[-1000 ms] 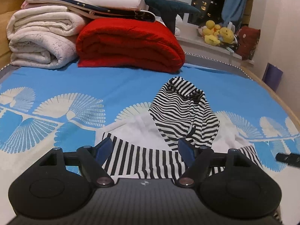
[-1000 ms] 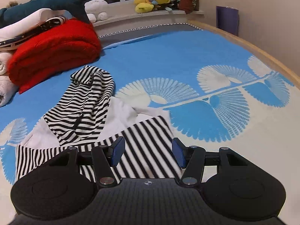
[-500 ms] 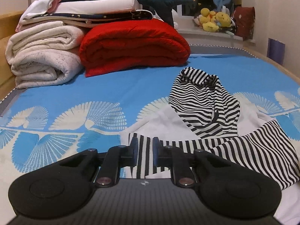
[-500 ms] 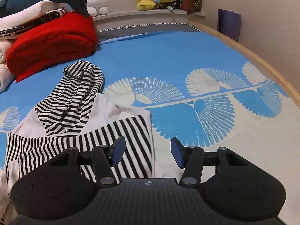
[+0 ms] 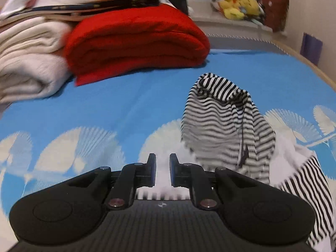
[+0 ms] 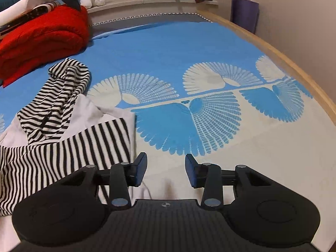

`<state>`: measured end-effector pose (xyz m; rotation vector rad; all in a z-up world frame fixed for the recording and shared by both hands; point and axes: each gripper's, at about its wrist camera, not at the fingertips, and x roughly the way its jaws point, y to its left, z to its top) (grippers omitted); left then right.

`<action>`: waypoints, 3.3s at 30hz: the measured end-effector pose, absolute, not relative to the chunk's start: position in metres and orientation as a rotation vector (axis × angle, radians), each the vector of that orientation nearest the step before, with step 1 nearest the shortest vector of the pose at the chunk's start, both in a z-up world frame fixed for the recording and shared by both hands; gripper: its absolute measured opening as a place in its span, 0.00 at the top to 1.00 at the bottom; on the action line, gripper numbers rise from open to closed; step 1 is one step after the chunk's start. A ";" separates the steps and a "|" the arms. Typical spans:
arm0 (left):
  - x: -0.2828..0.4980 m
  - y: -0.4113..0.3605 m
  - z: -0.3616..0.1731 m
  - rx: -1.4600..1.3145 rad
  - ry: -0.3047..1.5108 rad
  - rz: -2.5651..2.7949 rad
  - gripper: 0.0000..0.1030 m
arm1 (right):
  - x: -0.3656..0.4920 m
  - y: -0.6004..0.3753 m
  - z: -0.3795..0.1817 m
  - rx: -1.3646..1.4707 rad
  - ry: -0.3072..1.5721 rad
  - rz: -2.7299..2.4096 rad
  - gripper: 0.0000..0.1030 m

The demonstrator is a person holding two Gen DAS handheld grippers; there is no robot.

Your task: Fold small clothes

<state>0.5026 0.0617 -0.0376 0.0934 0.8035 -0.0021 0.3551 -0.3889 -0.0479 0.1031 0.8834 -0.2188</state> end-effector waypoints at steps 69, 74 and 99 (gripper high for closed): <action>0.366 0.117 -0.153 -0.808 1.115 -0.189 0.67 | 0.368 -0.297 -0.099 0.580 1.197 0.094 0.59; 0.375 0.115 -0.172 -0.880 1.169 -0.182 0.67 | 0.371 -0.285 -0.114 0.547 1.238 0.091 0.74; 0.374 0.182 -0.113 -0.856 0.974 -0.122 0.96 | 0.375 -0.370 -0.098 0.922 1.090 0.006 0.98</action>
